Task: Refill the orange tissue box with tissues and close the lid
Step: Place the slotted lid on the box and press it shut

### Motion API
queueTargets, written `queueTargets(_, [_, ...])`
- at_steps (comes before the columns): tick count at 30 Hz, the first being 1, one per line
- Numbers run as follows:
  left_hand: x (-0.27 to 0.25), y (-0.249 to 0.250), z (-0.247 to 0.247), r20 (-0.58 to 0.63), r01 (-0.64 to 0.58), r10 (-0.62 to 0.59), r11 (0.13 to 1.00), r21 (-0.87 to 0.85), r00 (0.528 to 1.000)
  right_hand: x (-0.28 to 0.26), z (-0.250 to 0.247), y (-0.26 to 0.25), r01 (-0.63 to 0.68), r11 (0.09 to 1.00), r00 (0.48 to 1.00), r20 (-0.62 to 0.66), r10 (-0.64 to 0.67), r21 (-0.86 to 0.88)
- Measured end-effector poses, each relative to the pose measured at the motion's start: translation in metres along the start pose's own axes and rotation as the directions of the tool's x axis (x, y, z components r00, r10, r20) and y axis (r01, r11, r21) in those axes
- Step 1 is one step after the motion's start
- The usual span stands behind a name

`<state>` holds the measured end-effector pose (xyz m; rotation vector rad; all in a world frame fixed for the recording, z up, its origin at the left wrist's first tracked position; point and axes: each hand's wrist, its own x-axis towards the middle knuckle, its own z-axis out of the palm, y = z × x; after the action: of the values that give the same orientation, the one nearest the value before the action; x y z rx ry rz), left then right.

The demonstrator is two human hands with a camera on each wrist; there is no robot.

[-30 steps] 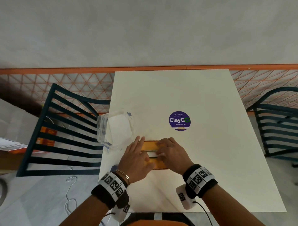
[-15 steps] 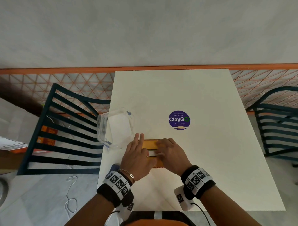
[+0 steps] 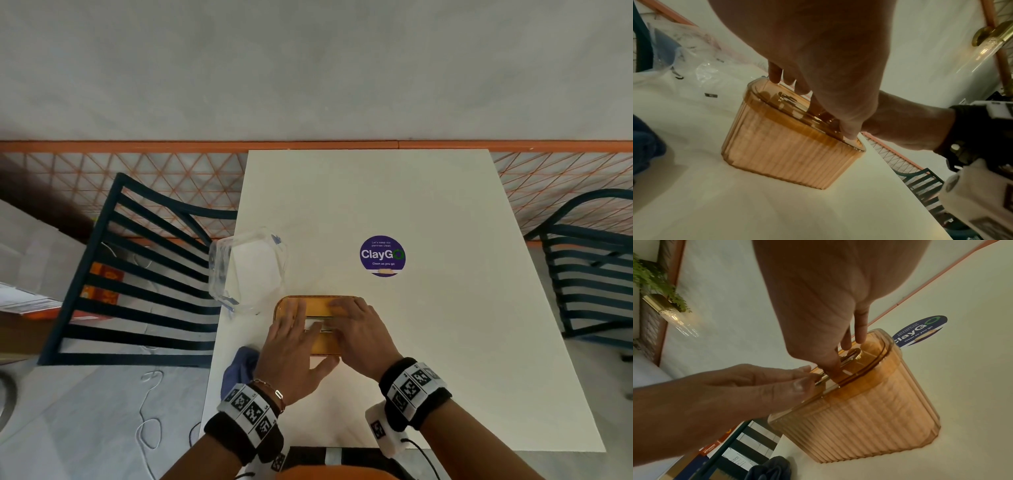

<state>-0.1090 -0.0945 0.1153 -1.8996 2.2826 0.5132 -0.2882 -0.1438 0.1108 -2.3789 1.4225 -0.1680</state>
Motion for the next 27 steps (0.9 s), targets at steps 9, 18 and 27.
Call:
queueTargets(9, [0.012,-0.009,-0.013,0.01,0.04,-0.04,0.999,-0.001,0.999,-0.002,0.0,-0.001,-0.015,1.0,1.0,0.001,0.015,0.018])
queueTargets(18, [0.002,-0.004,0.001,-0.046,-0.033,0.032,0.999,-0.024,0.998,0.001,0.004,-0.004,-0.054,0.995,0.996,-0.067,0.059,0.085])
queueTargets(27, [0.003,-0.012,-0.002,-0.136,-0.087,0.08,0.995,-0.045,0.987,0.011,-0.003,-0.001,-0.086,0.984,0.993,-0.066,0.097,0.153])
